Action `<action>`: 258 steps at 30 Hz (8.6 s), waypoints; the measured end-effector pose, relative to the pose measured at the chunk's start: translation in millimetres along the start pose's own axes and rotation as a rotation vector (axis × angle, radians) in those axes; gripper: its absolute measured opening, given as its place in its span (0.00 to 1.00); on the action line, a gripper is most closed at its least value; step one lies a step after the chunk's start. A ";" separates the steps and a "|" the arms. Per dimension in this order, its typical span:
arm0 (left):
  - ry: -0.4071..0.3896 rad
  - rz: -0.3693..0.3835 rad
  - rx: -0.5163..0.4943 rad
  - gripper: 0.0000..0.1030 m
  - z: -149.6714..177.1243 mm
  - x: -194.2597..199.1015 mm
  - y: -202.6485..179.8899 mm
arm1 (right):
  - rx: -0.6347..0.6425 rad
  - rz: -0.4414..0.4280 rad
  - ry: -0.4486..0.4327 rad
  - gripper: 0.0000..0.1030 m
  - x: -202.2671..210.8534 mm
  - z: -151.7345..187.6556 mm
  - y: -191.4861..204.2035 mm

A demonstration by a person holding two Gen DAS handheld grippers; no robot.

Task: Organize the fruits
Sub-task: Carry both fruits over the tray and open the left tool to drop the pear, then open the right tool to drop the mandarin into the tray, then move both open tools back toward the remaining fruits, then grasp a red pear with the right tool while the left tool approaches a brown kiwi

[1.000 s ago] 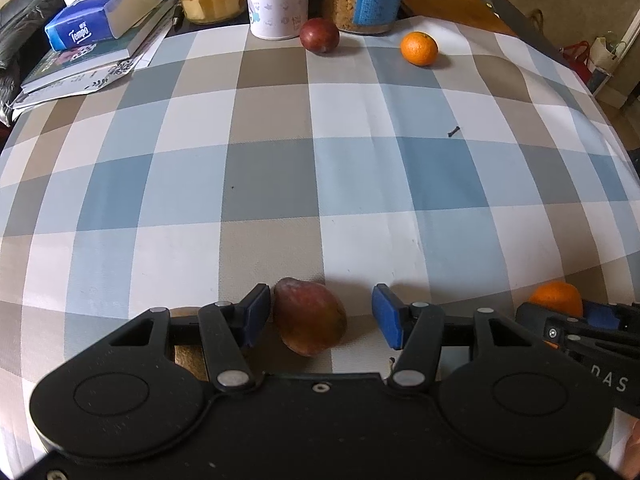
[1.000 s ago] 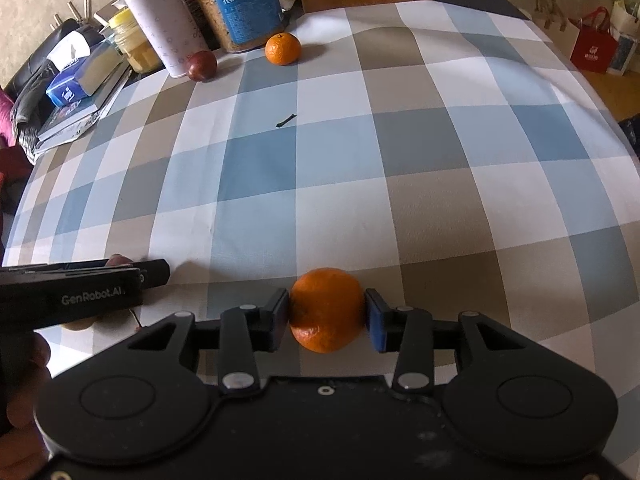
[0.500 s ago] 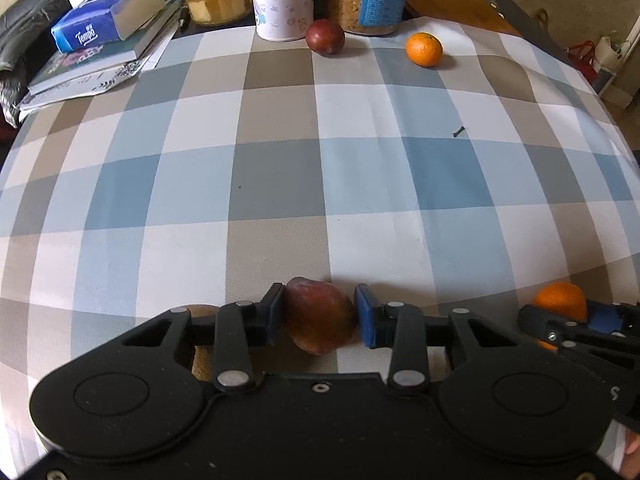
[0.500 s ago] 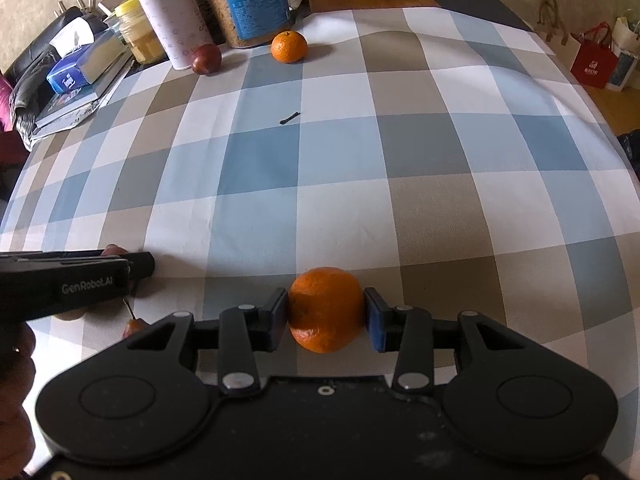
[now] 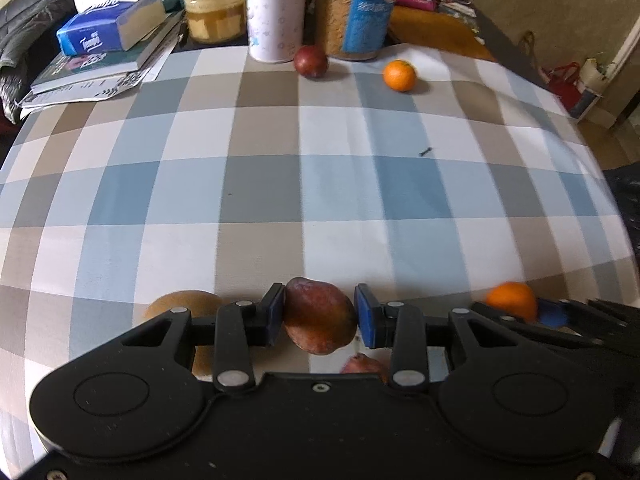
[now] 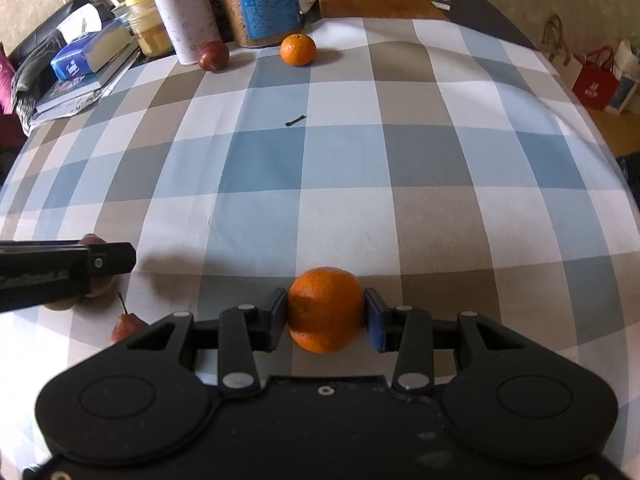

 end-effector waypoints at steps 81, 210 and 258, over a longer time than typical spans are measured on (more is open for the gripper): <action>0.023 -0.025 0.089 0.42 224.5 62.5 23.3 | 0.062 -0.107 0.048 0.40 96.6 192.8 -13.9; 0.041 -0.196 0.316 0.47 -2.6 -7.5 98.9 | 0.070 -0.106 0.141 0.40 27.9 14.6 59.4; 0.092 -0.153 0.289 0.47 52.0 7.4 115.7 | 0.131 -0.136 0.124 0.37 -4.8 13.6 101.3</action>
Point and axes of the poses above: each gripper's, at about its wrist camera, not at the fingertips, and x roughly against the way its jaws point, y to its left, z to its underside, the point moved 2 cm from there along -x, roughly the way its jaws point, and after that the axes turned 13 degrees about y, right-handed, at the moved point
